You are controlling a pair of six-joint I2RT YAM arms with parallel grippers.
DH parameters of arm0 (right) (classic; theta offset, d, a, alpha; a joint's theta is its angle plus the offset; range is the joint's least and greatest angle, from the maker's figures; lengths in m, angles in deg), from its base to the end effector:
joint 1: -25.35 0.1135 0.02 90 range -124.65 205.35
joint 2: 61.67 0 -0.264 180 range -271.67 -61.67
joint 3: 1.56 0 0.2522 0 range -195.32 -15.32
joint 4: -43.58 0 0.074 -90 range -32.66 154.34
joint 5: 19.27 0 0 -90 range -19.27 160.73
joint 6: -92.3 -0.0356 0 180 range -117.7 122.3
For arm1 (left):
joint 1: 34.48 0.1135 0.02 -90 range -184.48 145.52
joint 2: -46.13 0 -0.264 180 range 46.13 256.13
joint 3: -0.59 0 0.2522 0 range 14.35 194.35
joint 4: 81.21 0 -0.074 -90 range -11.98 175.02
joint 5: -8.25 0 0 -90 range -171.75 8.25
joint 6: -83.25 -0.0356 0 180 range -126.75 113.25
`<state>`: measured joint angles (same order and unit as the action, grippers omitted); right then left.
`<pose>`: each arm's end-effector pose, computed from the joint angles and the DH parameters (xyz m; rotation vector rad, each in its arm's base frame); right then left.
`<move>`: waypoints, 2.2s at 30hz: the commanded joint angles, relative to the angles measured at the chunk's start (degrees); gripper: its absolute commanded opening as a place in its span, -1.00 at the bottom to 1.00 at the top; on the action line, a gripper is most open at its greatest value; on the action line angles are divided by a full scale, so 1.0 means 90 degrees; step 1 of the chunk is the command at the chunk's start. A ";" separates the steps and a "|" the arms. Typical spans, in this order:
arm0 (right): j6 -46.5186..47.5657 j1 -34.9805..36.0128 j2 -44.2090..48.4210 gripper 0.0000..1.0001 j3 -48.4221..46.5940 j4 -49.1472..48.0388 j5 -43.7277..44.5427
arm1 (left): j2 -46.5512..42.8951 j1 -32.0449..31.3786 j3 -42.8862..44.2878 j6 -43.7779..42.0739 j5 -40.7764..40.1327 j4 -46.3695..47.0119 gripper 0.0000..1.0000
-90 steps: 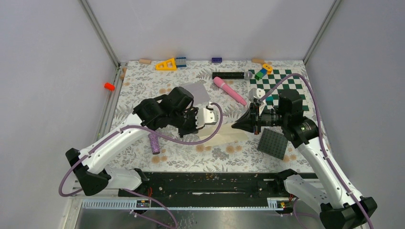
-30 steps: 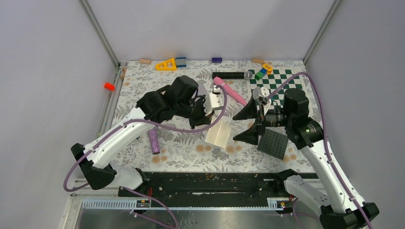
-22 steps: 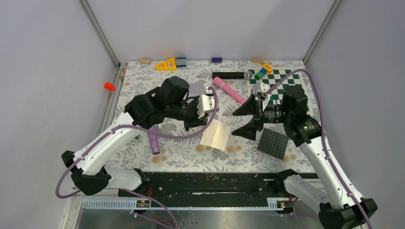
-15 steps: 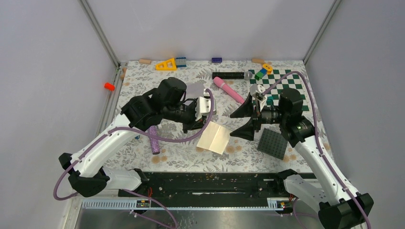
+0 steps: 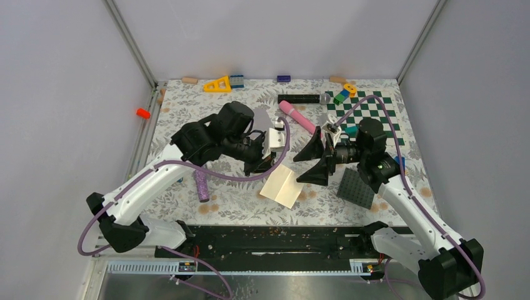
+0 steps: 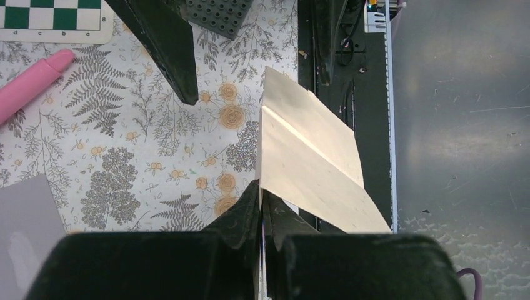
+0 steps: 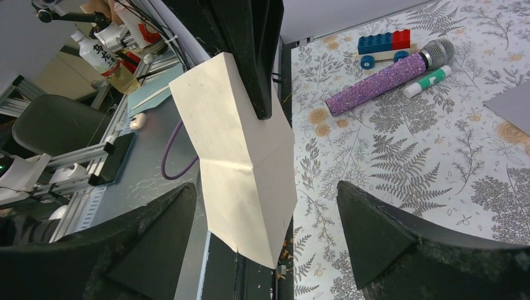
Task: Place the letter into the envelope and seal it
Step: Fold the letter.
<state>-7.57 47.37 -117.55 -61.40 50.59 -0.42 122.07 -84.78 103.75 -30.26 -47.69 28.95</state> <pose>0.1810 0.1096 0.3449 -1.1531 1.3636 1.4014 0.1484 -0.2099 0.4149 1.6360 1.6614 -0.9235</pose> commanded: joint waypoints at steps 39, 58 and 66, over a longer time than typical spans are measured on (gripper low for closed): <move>0.2024 0.0512 0.0081 -1.00 -0.0220 0.1723 0.0753 | -0.0691 0.0778 0.0145 0.0128 -0.0612 0.0460 0.97; 0.2273 0.0517 -0.0212 -1.00 -0.0327 0.2016 0.1284 | 0.0433 0.0253 0.0891 0.0670 -0.0902 0.0957 0.98; 0.2288 0.0512 -0.0299 -1.00 -0.0344 0.2012 0.1455 | 0.0543 0.0072 0.0886 0.0679 -0.0919 0.0942 0.94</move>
<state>11.86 51.66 -119.74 -62.08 68.91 11.64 128.33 -83.97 108.54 -24.88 -54.86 35.40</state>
